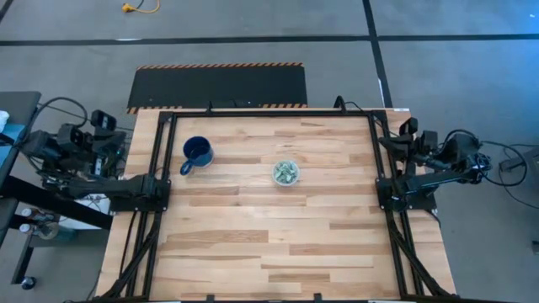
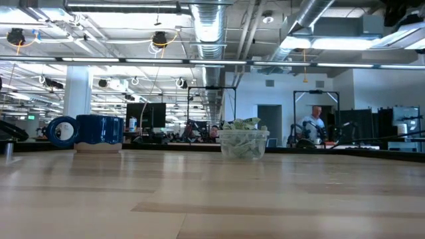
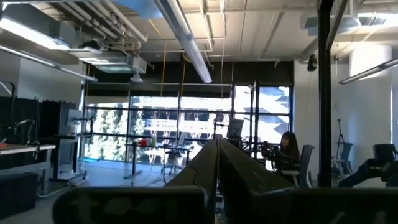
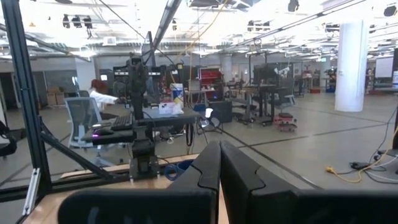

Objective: Pick and place items into bin
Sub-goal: Return to Home Position

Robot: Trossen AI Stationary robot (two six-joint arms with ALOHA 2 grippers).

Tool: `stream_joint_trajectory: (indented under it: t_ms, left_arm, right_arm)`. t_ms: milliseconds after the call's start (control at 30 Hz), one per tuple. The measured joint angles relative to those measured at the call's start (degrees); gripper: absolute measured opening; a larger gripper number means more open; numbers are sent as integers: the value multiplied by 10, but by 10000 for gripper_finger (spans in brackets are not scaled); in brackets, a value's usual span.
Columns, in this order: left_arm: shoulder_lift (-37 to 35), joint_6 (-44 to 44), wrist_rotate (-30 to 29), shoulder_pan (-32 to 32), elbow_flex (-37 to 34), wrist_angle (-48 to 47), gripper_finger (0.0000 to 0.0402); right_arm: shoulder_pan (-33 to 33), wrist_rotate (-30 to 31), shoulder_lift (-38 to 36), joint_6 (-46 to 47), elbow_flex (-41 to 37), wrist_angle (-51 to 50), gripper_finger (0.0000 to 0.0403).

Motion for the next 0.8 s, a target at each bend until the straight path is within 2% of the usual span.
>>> stream_joint_trajectory:
  t_ms: [100,233,300,433,500,633,800]
  left_arm:
    - [0,-1,11,6,-11,23,2]
    - [0,5,39,9,-75,105,2]
    - [0,16,45,9,-118,165,2]
    - [0,23,60,9,-212,293,2]
    - [1,23,78,9,-257,357,2]
    - [1,23,98,9,-329,455,2]
    - [1,22,97,9,-391,516,2]
  right_arm:
    - [0,0,0,6,0,0,0]
    - [0,-1,0,6,-9,29,0]
    - [0,-20,0,4,-33,82,0]
    - [0,-126,1,-11,-91,209,0]
    - [0,-158,1,-17,-130,274,0]
    - [0,-165,0,-20,-200,410,0]
    - [0,-165,0,-15,-270,504,0]
